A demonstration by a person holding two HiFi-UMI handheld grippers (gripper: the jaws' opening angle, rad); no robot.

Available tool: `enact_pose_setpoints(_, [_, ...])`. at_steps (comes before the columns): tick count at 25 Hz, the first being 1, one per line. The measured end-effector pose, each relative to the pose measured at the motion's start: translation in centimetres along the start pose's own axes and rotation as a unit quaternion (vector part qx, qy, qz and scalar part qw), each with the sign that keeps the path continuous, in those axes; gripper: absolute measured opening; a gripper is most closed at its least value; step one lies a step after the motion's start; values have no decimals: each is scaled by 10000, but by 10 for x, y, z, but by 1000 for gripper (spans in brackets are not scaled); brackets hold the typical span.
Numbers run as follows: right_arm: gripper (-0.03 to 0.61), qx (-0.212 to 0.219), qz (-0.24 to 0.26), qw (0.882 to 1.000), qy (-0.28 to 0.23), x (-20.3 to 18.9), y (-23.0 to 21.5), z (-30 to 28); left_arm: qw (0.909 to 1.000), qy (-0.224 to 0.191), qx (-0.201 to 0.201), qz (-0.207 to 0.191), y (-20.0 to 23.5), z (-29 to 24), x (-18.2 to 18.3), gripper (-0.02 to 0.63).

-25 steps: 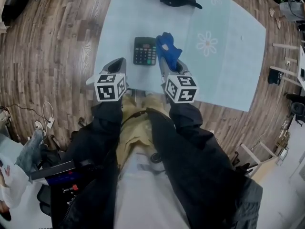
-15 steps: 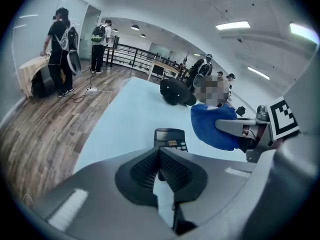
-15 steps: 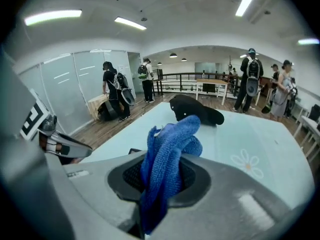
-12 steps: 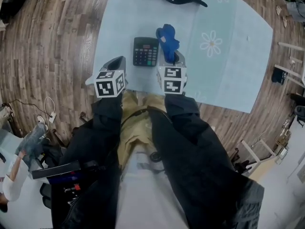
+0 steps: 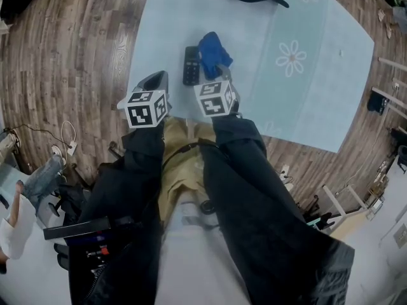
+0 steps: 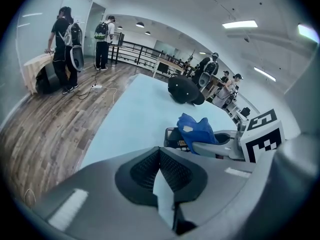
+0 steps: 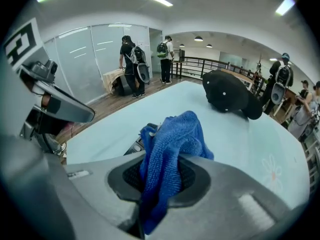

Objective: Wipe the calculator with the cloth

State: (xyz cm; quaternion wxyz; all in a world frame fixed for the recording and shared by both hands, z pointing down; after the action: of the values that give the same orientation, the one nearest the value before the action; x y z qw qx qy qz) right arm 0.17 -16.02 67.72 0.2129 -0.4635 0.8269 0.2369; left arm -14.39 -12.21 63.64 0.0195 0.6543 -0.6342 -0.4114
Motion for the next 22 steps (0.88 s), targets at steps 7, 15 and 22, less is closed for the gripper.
enact_pose_setpoints(7, [67, 253, 118, 9996, 86, -12, 15, -4, 9999, -68, 50, 66, 6, 5, -4, -3])
enact_pose_setpoints(15, [67, 663, 182, 9975, 151, -21, 40, 5, 9998, -139, 108, 105, 10, 20, -13, -4])
enact_pose_setpoints(22, [67, 1063, 178, 9940, 210, -36, 68, 29, 9994, -268, 181, 117, 4, 41, -28, -5])
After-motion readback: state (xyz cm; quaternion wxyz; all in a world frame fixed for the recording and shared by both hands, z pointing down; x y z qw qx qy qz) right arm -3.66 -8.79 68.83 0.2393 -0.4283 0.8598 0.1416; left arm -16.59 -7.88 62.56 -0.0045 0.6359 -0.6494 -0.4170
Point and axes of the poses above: the fingertips, and each gripper's own axes: z backward along the fingers, y to its left, x out of its top, the point moved 5 cm from there along z, backward along the fingers, and after that the axes turned 15 degrees about -x, right-handed, at the moved point
